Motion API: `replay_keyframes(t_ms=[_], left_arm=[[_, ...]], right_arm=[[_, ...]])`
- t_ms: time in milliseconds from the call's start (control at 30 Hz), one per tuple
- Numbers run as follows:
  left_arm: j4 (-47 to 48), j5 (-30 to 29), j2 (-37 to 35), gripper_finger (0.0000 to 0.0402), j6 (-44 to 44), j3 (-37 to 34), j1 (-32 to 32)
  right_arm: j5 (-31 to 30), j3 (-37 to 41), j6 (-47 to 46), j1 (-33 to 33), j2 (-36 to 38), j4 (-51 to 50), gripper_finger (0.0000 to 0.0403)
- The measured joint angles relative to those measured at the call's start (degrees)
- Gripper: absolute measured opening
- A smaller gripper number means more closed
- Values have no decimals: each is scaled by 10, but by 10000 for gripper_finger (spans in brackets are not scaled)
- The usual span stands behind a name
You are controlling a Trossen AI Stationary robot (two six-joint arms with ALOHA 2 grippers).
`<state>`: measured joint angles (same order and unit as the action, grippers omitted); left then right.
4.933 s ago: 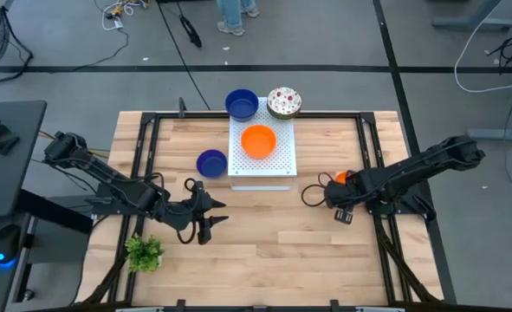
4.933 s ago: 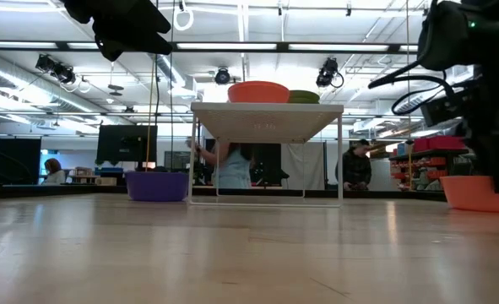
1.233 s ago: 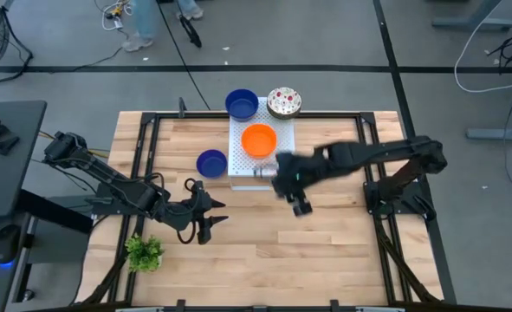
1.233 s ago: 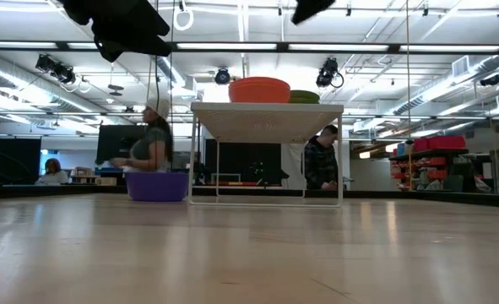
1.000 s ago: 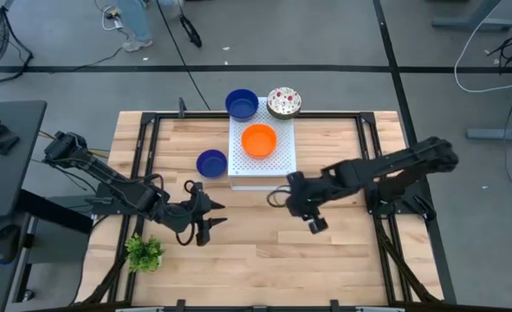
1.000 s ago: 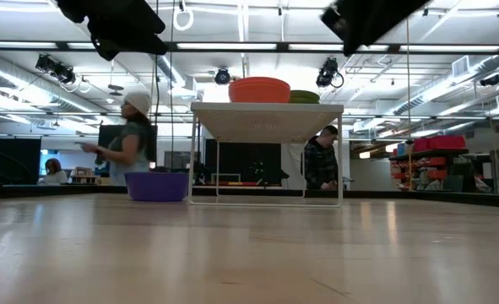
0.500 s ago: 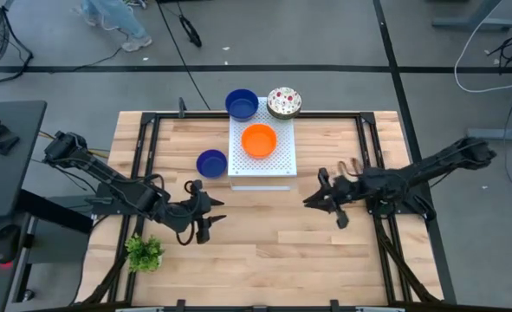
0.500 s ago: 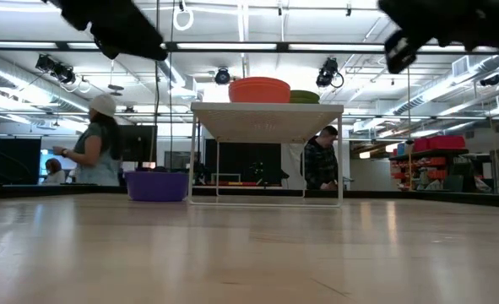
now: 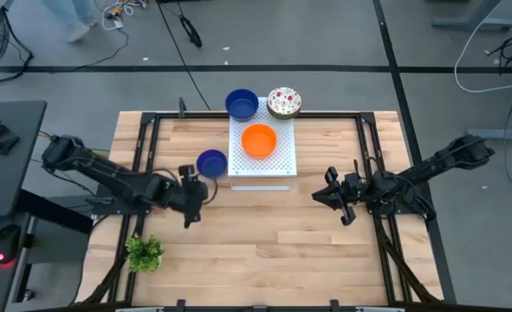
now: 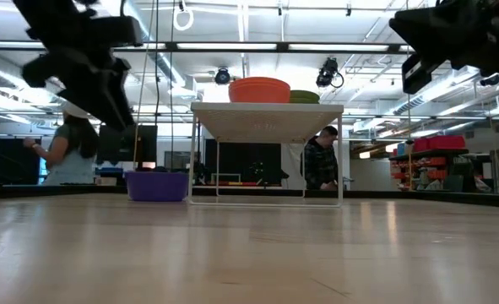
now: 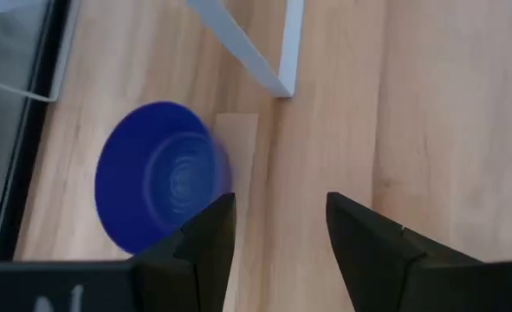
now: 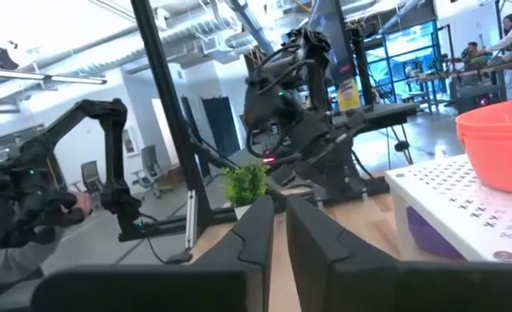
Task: Pick & Place Mini bowls
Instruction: Stack the blue bowl on the other blue bowl on the shelf
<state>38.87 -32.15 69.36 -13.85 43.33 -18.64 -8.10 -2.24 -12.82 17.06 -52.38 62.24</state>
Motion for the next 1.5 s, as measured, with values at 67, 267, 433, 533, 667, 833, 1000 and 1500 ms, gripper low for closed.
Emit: replay_keyframes(t_ms=[67, 267, 433, 533, 667, 833, 1000, 1500], left_arm=[[-23, 31, 0, 186, 35, -10, 37], [-79, 77, 0, 186, 110, -49, 131], [-158, 159, 0, 182, 168, -87, 196], [-194, 177, 0, 170, 192, -100, 227], [-196, 208, 10, 149, 210, -101, 262], [-211, 243, 40, 123, 213, -102, 287], [-223, 241, 81, 101, 232, -101, 295], [-113, 243, 87, 8, 204, -39, 285]], right_arm=[[0, 0, 0, 0, 0, -1, 40], [0, 0, 0, 0, 0, -5, 40], [0, 0, 3, 0, 0, -5, 40], [0, 0, 3, 0, 0, -5, 40], [0, 0, 3, 0, 0, -5, 40], [0, -1, 3, 0, 0, -8, 40], [0, -1, 2, 0, -1, -17, 40], [0, -1, 2, 0, -1, -18, 40]])
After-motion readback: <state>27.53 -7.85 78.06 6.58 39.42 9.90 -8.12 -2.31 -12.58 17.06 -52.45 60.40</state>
